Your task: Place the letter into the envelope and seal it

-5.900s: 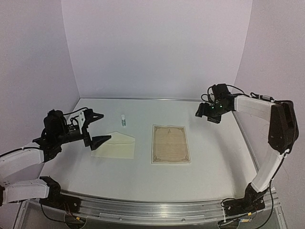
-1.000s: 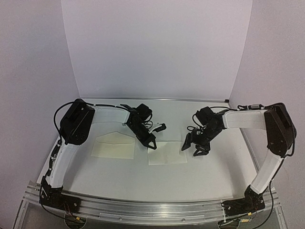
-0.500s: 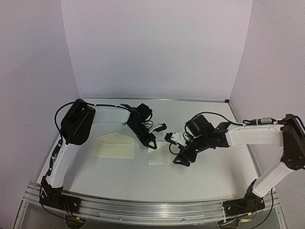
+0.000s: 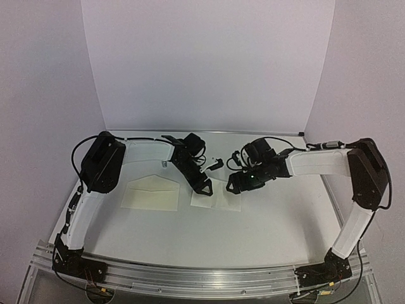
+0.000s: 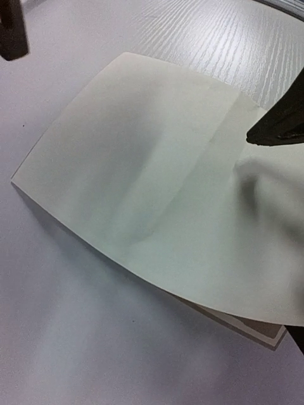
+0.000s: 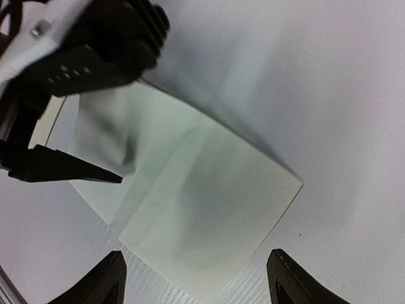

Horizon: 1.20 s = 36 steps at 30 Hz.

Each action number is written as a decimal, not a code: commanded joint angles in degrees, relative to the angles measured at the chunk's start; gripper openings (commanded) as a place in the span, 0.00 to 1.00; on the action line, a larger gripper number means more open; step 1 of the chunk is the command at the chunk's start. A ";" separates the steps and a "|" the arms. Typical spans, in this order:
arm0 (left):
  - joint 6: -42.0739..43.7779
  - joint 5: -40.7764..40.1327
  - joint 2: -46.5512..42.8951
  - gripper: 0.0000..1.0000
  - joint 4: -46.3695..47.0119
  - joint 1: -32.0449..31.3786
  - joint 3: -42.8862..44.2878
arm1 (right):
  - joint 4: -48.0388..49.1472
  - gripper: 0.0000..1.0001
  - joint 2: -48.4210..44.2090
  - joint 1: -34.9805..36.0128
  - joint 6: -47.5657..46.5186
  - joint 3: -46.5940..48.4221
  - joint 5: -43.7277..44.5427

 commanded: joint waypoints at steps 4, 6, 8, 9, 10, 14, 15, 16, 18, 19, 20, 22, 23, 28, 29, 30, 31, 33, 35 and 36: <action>4.70 -2.21 -8.64 0.91 -0.67 0.35 -1.59 | -1.16 0.73 6.41 -1.99 18.87 0.77 -5.28; 6.76 -4.22 -11.26 0.93 1.04 0.34 -3.52 | -1.21 0.71 7.08 -3.35 21.92 0.97 -5.83; 10.21 -6.90 -13.58 0.94 4.45 0.26 -5.87 | -1.45 0.67 7.69 -4.26 24.59 0.92 -6.32; 11.72 -8.43 -14.43 0.95 6.01 0.20 -6.65 | -1.61 0.66 7.97 -4.46 25.27 0.98 -6.38; 13.35 -9.81 -15.01 0.95 7.03 0.11 -6.94 | -1.82 0.66 8.29 -4.51 25.59 1.17 -6.35; 21.88 -10.99 -16.36 0.93 7.45 -2.09 -7.31 | -3.32 0.63 10.02 -4.67 26.91 2.80 -7.35; 24.17 -10.60 -16.52 0.92 6.80 -3.64 -7.97 | -3.68 0.63 10.48 -4.71 27.37 3.21 -7.78; 26.53 -10.47 -16.55 0.92 6.34 -5.32 -9.03 | -3.86 0.63 10.79 -4.71 27.91 3.53 -8.19; 28.95 -12.11 -15.31 0.92 5.85 -8.57 -10.95 | -3.97 0.62 11.12 -4.75 29.24 4.00 -9.04; 29.14 -13.06 -14.59 0.93 6.10 -9.63 -11.92 | -3.98 0.62 11.29 -4.76 29.93 4.27 -9.50; 28.82 -13.85 -13.74 0.93 6.66 -10.54 -12.69 | -3.98 0.62 11.41 -4.81 30.56 4.51 -10.03; 28.40 -15.15 -12.83 0.94 8.88 -11.55 -14.03 | -3.98 0.62 11.73 -5.02 32.24 4.91 -11.03; 28.35 -16.32 -12.72 0.95 10.67 -11.86 -14.84 | -3.98 0.61 11.91 -5.14 33.33 4.99 -11.39; 30.88 -19.44 -11.37 0.99 15.90 -13.26 -16.61 | -4.06 0.59 13.40 -5.37 36.48 6.46 -12.96; 31.43 -20.50 -10.82 0.99 16.41 -13.76 -16.67 | -4.18 0.59 13.81 -5.37 36.58 6.93 -12.99; 31.96 -21.51 -10.34 0.99 17.15 -14.26 -16.92 | -4.33 0.58 14.11 -5.37 36.55 7.32 -12.94; 32.27 -22.69 -9.90 0.98 18.12 -14.80 -17.32 | -4.55 0.58 14.14 -5.36 36.38 7.67 -12.84; 32.88 -26.05 -9.42 0.94 20.10 -15.40 -18.71 | -5.43 0.58 13.57 -5.40 35.01 8.54 -11.93; 33.51 -28.15 -9.33 0.87 22.05 -15.53 -19.92 | -7.14 0.59 12.57 -5.93 31.71 10.41 -10.99; 33.90 -28.69 -9.41 0.85 22.91 -15.53 -20.44 | -8.41 0.60 12.38 -6.55 29.58 12.04 -11.09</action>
